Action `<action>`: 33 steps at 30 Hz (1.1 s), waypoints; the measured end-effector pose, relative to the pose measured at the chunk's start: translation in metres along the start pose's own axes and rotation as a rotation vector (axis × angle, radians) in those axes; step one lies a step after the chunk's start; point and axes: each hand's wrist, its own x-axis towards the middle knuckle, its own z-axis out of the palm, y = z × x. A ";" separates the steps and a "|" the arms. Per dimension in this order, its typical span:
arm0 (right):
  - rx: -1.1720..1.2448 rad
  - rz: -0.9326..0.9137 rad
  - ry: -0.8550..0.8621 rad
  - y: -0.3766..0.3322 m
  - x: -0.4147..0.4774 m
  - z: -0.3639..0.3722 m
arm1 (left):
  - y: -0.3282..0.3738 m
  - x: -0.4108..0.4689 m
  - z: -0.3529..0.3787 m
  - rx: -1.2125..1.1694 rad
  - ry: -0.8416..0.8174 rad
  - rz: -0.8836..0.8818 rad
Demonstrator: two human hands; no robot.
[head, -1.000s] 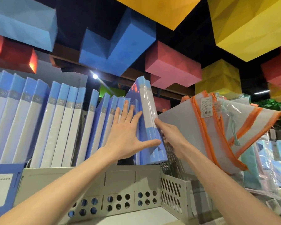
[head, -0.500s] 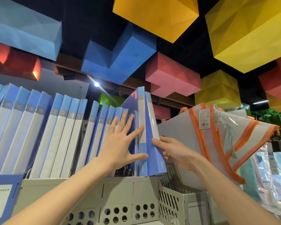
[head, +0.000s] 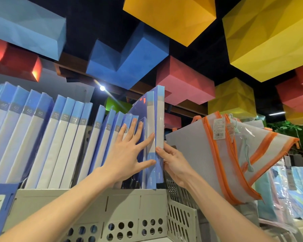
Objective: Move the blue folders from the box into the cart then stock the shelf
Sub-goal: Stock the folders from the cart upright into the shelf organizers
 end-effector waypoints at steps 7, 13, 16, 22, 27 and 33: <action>-0.049 0.100 -0.064 0.013 -0.008 -0.004 | 0.000 0.001 0.001 -0.021 0.001 -0.010; -0.207 0.191 -0.144 0.003 -0.010 -0.019 | -0.001 -0.002 -0.004 -0.011 -0.005 -0.005; -0.245 0.130 0.026 -0.004 -0.009 -0.020 | -0.003 -0.002 -0.003 0.000 -0.001 -0.002; -0.349 -0.070 0.225 -0.012 -0.007 -0.014 | -0.001 -0.002 -0.003 0.006 -0.007 0.000; -0.487 -0.214 0.216 0.000 -0.004 -0.006 | -0.002 -0.001 -0.005 -0.039 -0.044 -0.005; -0.469 -0.167 0.163 -0.006 0.005 -0.011 | -0.002 0.002 -0.004 -0.047 -0.062 0.003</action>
